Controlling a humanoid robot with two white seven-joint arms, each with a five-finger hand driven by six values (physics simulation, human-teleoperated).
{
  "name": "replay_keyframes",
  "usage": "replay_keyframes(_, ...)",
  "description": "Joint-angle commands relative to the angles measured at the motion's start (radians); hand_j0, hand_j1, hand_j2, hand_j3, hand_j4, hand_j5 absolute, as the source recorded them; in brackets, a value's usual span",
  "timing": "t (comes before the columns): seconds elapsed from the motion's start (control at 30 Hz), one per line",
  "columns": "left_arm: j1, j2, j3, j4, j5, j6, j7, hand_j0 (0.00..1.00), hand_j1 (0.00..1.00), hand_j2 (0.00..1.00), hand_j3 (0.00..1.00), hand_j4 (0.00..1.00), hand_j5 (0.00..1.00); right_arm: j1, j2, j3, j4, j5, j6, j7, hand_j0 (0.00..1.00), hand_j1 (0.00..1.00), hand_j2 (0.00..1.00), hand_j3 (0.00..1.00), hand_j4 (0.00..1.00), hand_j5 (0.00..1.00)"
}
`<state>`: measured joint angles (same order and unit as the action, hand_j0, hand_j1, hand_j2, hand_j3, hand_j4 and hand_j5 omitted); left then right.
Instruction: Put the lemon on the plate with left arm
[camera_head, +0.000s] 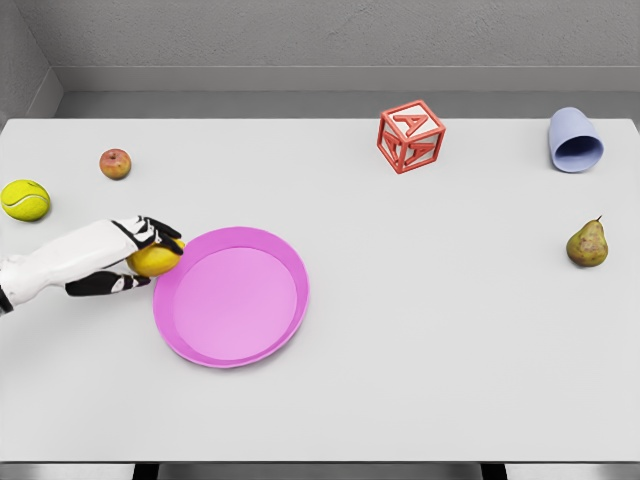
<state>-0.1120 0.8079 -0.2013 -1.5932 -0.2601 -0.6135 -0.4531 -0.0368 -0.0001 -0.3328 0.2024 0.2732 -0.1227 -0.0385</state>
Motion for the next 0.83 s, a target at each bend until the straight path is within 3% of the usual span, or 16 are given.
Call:
replay_keyframes(0.0, 0.0, 0.001, -0.029, -0.036, 0.007, 0.003, 0.001, 0.48, 0.48, 0.48, 0.48, 0.48, 0.48, 0.0, 0.0, 0.0, 0.0, 0.0, 0.0, 0.0, 1.0, 1.0, 1.0, 1.0, 1.0, 1.0)
replay_keyframes(0.2, 0.002, -0.003, -0.061, -0.085, 0.007, 0.003, -0.021, 0.5, 0.5, 0.5, 0.5, 0.5, 0.5, 0.0, 0.0, 0.0, 0.0, 0.0, 0.0, 0.002, 1.0, 1.0, 1.0, 1.0, 1.0, 1.0)
replay_keyframes(0.23, 0.0, -0.003, -0.073, -0.091, 0.01, 0.003, -0.019, 0.6, 0.6, 0.6, 0.6, 0.6, 0.6, 0.0, 0.0, 0.0, 0.0, 0.0, 0.0, 0.0, 1.0, 1.0, 1.0, 1.0, 1.0, 1.0)
replay_keyframes(0.27, 0.0, -0.004, -0.072, -0.09, 0.021, 0.003, -0.012, 1.0, 1.0, 1.0, 1.0, 1.0, 1.0, 0.0, 0.0, 0.0, 0.0, 0.0, 0.0, 0.002, 1.0, 1.0, 1.0, 1.0, 1.0, 1.0)
replay_keyframes(0.47, -0.002, -0.003, -0.056, -0.085, 0.022, 0.003, -0.012, 1.0, 1.0, 1.0, 1.0, 1.0, 1.0, 0.0, 0.0, 0.0, 0.0, 0.0, 0.0, 0.0, 1.0, 1.0, 1.0, 1.0, 1.0, 1.0)
replay_keyframes(0.5, -0.002, 0.002, -0.037, -0.079, 0.024, 0.003, -0.012, 1.0, 1.0, 1.0, 1.0, 1.0, 1.0, 0.0, 0.0, 0.0, 0.0, 0.0, 0.0, 0.002, 1.0, 1.0, 1.0, 1.0, 1.0, 1.0)
replay_keyframes(0.67, 0.054, 0.008, 0.227, 0.11, 0.073, 0.003, -0.016, 1.0, 1.0, 1.0, 1.0, 1.0, 1.0, 0.0, 0.0, 0.0, 0.0, -0.002, 0.0, 0.0, 1.0, 1.0, 1.0, 1.0, 1.0, 1.0)
replay_keyframes(0.8, 0.077, 0.008, 0.226, 0.081, 0.068, 0.003, -0.019, 1.0, 1.0, 1.0, 1.0, 1.0, 1.0, 0.0, 0.0, 0.0, 0.0, 0.0, 0.0, 0.002, 1.0, 1.0, 1.0, 1.0, 1.0, 1.0)
